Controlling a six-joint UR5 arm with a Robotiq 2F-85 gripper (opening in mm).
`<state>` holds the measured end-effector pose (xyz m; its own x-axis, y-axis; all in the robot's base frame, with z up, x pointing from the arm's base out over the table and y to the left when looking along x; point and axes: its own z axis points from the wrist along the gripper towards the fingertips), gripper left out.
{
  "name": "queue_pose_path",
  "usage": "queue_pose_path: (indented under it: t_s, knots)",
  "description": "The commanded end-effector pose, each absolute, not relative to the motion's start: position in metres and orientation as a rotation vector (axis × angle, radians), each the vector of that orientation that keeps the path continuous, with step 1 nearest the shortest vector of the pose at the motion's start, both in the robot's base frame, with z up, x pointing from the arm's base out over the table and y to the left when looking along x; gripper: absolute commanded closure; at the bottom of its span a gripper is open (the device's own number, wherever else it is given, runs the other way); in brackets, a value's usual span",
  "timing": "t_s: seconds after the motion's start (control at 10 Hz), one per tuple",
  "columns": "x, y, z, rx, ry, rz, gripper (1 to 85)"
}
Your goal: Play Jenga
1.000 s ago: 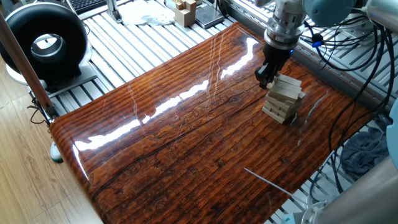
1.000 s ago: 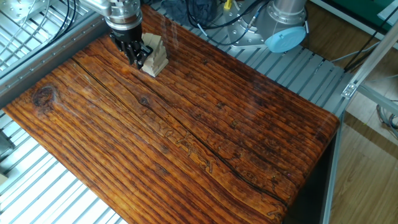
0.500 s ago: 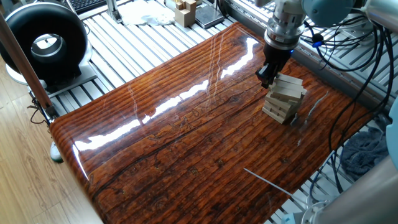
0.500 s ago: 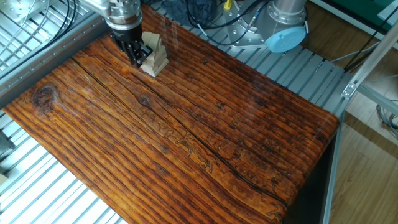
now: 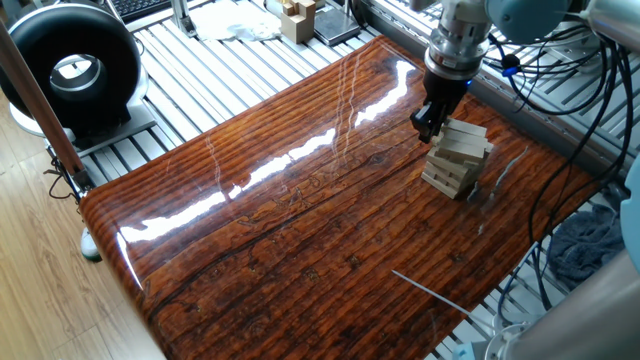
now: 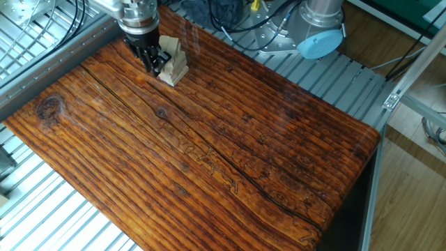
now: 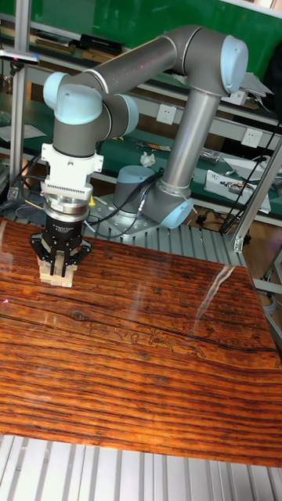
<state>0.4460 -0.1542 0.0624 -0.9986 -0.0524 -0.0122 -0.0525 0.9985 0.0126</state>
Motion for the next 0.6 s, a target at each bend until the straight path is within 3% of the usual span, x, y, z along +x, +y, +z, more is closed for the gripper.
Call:
queue_pose_path:
  t_s: [0.0, 0.5]
  knots:
    - [0.455, -0.150, 0.065, -0.063, 3.106, 0.043, 53.3]
    - [0.470, -0.138, 0.067, -0.054, 3.056, 0.105, 48.3]
